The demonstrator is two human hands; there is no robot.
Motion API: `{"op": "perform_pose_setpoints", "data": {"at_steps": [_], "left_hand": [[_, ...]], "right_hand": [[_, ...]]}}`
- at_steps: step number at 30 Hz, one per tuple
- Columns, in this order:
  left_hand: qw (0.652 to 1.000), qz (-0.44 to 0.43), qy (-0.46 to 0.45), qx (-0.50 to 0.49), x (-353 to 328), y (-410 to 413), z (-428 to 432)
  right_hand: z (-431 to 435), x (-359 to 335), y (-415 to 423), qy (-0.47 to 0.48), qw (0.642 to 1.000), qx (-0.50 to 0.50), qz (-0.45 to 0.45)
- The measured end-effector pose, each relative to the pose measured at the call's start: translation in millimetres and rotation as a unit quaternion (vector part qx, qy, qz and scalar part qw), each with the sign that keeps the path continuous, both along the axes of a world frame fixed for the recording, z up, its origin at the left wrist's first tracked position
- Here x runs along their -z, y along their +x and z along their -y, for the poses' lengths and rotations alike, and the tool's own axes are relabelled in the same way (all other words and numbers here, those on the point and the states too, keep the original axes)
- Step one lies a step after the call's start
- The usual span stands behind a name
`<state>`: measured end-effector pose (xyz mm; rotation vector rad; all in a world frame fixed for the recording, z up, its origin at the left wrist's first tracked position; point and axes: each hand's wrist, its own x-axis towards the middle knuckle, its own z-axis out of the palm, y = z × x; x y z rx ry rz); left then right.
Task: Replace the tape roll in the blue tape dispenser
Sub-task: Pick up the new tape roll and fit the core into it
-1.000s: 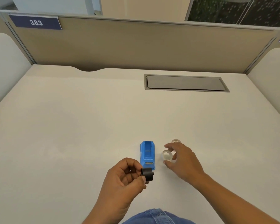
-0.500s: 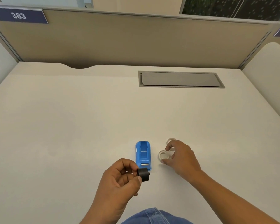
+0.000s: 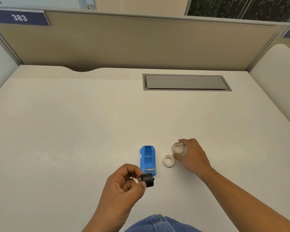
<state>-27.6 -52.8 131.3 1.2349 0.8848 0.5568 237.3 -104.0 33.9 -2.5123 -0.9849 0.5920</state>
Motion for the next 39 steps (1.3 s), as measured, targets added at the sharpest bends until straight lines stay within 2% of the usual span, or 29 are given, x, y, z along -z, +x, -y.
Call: {"op": "perform_pose_setpoints", "data": {"at_steps": [6, 9, 12, 16, 21, 25, 39], "left_hand": [[1.0, 0.003, 0.0, -0.009, -5.2, -4.7, 4.7], [1.0, 0.018, 0.003, -0.01, -9.7, -7.7, 7.6], [0.999, 0.028, 0.009, -0.016, -13.5, -11.5, 8.7], [0.999, 0.04, 0.015, -0.033, -17.1, -15.1, 11.6], [0.997, 0.06, 0.014, -0.048, -22.5, -13.7, 15.0], [0.997, 0.057, 0.025, -0.048, -27.2, -14.4, 18.6], [0.997, 0.045, 0.057, -0.028, -34.5, -20.0, 29.3]], "right_hand": [[0.4, -0.4, 6.5, 0.041, 0.998, 0.042, -0.028], [3.8, -17.6, 1.9, 0.12, 0.989, 0.076, -0.045], [11.1, -50.7, -17.3, 0.199, 0.968, 0.089, -0.126], [34.5, -99.6, -60.6, 0.276, 0.92, 0.015, -0.278], [56.6, -129.8, -100.2, 0.299, 0.881, -0.064, -0.362], [61.1, -138.7, -115.5, 0.289, 0.882, -0.109, -0.355], [61.1, -147.7, -131.3, 0.243, 0.906, -0.157, -0.308]]}}
